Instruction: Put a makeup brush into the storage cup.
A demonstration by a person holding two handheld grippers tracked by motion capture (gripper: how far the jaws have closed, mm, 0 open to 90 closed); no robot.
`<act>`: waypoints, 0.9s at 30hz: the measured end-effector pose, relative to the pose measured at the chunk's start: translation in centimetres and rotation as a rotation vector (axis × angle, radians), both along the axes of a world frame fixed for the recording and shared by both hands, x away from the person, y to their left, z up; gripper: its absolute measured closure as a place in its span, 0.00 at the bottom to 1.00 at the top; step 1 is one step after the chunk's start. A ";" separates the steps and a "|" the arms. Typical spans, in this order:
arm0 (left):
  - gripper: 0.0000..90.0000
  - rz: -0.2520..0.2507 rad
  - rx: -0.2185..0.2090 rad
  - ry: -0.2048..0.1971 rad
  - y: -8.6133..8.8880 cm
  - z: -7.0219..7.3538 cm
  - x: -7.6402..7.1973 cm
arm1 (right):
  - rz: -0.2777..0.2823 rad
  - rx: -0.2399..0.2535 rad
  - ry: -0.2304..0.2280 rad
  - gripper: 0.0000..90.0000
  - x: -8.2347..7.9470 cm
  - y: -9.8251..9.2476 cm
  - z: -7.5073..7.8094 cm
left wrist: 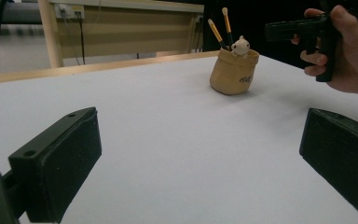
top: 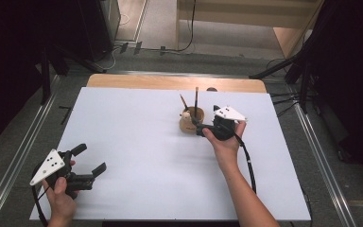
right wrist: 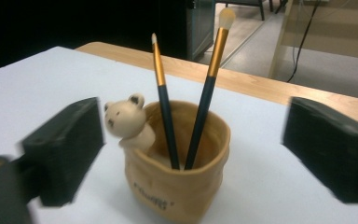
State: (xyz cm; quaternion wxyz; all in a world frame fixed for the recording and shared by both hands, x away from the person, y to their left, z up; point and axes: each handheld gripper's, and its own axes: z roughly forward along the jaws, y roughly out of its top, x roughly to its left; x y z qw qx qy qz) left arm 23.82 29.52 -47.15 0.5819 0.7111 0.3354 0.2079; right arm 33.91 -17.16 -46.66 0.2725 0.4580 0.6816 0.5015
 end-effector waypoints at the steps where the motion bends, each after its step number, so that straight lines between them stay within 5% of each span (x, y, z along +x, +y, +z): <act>1: 0.00 0.000 0.000 -0.001 0.0 0.0 0.0 | 0.014 0.004 0.003 0.00 -0.3 -0.2 -0.1; 27: 0.00 -0.002 -0.001 -0.001 -0.1 0.0 0.0 | 0.012 0.005 0.012 0.00 -7.0 -5.6 -2.2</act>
